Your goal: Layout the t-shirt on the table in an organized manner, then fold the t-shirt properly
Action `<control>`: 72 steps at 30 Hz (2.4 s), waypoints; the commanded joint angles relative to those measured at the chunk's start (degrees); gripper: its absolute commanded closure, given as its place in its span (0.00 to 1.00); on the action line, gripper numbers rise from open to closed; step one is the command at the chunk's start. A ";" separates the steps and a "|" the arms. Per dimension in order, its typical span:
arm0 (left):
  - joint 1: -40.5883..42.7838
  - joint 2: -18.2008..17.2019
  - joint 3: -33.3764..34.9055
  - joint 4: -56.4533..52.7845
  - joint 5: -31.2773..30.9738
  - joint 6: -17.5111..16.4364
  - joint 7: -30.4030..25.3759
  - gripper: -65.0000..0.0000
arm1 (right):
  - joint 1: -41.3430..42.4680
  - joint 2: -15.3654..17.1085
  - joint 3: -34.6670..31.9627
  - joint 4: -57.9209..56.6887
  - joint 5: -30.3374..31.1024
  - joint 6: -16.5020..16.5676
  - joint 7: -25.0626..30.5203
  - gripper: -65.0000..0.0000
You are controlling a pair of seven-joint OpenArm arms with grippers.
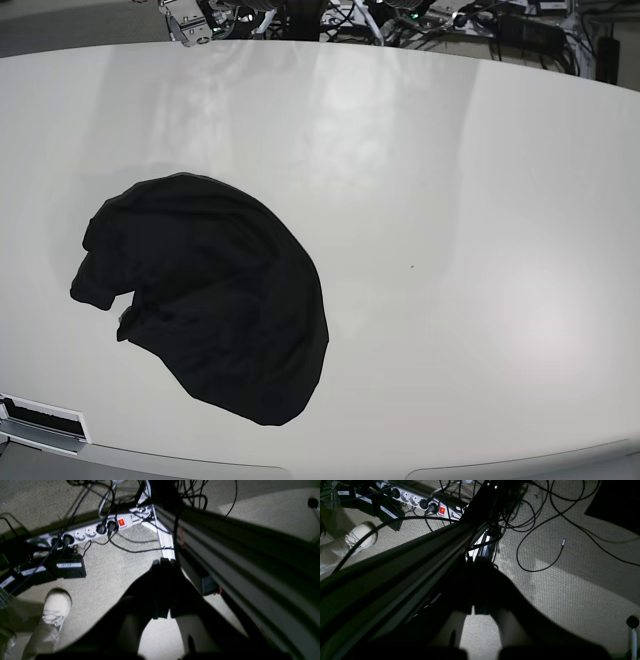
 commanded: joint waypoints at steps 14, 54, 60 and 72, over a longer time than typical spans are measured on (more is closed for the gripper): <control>-0.02 0.26 -0.15 1.16 -0.26 -0.66 1.07 1.00 | 0.11 0.04 -0.09 0.76 0.57 8.92 0.11 1.00; 49.42 -27.47 -41.20 96.13 -15.28 -12.98 35.19 1.00 | -61.75 17.68 0.04 107.62 2.36 -4.07 -38.18 1.00; 43.76 -27.45 -47.23 103.58 -14.10 -12.96 28.02 1.00 | -55.56 17.70 0.02 107.62 -8.22 -5.90 -29.86 1.00; 22.47 -27.50 -35.69 91.97 -9.09 -13.03 27.10 1.00 | -31.19 17.66 0.02 107.62 -4.72 -0.63 -21.92 1.00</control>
